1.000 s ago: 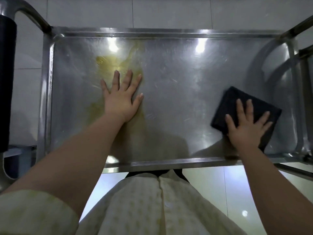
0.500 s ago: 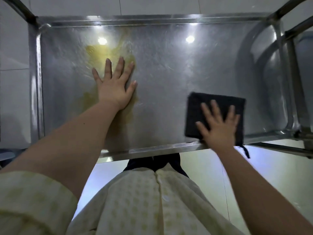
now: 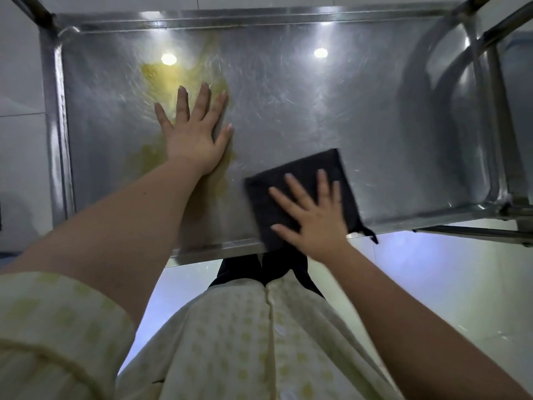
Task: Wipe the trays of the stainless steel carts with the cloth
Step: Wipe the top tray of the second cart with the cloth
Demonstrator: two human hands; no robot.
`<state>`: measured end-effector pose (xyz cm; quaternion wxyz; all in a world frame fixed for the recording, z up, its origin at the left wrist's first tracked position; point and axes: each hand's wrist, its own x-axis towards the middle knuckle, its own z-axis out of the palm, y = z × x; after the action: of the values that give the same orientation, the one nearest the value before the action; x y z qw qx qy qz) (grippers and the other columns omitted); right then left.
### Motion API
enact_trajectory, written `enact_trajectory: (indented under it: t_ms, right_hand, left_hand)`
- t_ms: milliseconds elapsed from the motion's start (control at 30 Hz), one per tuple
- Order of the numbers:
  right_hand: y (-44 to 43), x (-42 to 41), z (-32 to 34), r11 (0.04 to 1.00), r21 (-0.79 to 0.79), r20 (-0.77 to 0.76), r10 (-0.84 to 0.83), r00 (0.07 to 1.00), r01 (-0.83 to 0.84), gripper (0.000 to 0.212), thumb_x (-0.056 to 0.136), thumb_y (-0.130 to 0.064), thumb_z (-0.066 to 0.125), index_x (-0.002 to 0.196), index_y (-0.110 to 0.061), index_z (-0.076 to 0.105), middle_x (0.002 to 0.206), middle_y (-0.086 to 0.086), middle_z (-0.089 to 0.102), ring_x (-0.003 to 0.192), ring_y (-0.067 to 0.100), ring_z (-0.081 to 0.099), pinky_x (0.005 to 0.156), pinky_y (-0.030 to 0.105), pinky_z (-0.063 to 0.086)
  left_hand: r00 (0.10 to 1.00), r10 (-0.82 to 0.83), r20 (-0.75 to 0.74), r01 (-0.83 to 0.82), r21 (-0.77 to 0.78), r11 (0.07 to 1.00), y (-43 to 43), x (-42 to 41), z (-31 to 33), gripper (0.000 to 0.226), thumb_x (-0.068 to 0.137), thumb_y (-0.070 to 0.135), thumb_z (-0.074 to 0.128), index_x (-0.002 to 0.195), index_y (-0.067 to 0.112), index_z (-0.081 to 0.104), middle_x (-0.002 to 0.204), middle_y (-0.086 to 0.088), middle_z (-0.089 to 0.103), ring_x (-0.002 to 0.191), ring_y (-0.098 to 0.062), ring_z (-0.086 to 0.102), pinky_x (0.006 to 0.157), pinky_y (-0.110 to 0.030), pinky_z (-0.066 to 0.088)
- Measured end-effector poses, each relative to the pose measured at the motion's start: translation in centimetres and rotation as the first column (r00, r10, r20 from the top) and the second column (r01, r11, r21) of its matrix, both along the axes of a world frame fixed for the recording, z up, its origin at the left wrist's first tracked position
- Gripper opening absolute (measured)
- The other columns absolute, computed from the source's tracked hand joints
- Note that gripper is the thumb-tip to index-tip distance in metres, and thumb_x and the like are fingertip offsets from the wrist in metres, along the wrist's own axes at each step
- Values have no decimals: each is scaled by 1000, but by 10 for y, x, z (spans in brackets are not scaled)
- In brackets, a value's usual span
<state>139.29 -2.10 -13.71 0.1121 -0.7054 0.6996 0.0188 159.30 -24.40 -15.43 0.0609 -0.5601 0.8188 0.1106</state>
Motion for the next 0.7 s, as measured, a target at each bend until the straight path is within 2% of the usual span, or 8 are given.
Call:
enact_trajectory:
  t_ms: [67,167,267,333,433,533,633,700]
  right_hand:
    - [17,-68,2,984,44,-64,-171,983,173,72,82,-78,27,148,-54,11,162,-16,8,147,46,-1,116,64,1]
    - [38,-148,13,870,164,-142,-446,884,466,73,77,-82,14,143,-60,-8,163,-17,-1,147,44,-6,116,61,0]
    - [28,-130,11,784,145,-166,-582,796,603,73,80,-80,6,146,-55,-10,164,-15,-3,145,48,-6,115,64,1]
    - [13,-69,7,836,122,-134,-520,844,534,72,84,-78,8,150,-51,-5,164,-14,-3,144,51,-7,114,66,-2]
    - [-9,48,2,963,110,-68,-241,968,247,71,89,-75,15,153,-47,2,164,-12,-3,142,54,-13,112,67,-8]
    - [-22,133,7,985,146,4,-89,996,87,69,91,-72,17,153,-46,-2,163,-13,-12,140,53,-24,109,68,-15]
    - [-28,124,13,986,154,97,-84,992,68,64,94,-68,16,150,-50,-10,159,-19,-19,142,42,-29,106,63,-26]
    - [-33,85,18,981,83,135,-186,973,176,61,96,-62,21,151,-49,-1,160,-20,-12,146,34,-23,108,59,-23]
  left_hand:
    - [1000,-6,-11,6,-1,1000,0,0,0,64,94,68,6,153,45,-3,164,10,-8,150,-30,-13,110,-68,-11]
    - [1000,-5,2,5,5,1000,1,-3,0,65,93,68,5,153,44,-4,164,10,-9,149,-30,-14,110,-69,-12]
    - [1000,-10,30,9,6,1000,1,-4,2,65,93,67,2,153,43,-7,164,9,-11,149,-31,-15,108,-69,-14]
    - [999,-20,47,19,20,1000,2,-2,5,65,93,66,1,153,43,-9,163,9,-13,149,-32,-16,107,-69,-15]
    - [996,-46,75,40,74,996,5,4,12,64,95,64,3,153,42,-11,163,9,-15,148,-33,-17,107,-70,-14]
    - [999,-38,16,35,155,987,2,11,24,58,100,57,15,154,43,-3,163,10,-12,148,-30,-17,109,-70,-13]
    - [992,33,-119,-14,161,987,7,23,41,52,103,47,25,154,42,13,165,8,-3,149,-29,-15,112,-66,-12]
    - [974,56,-219,-31,114,993,32,26,49,53,103,45,29,154,39,18,165,5,2,150,-30,-11,115,-63,-11]
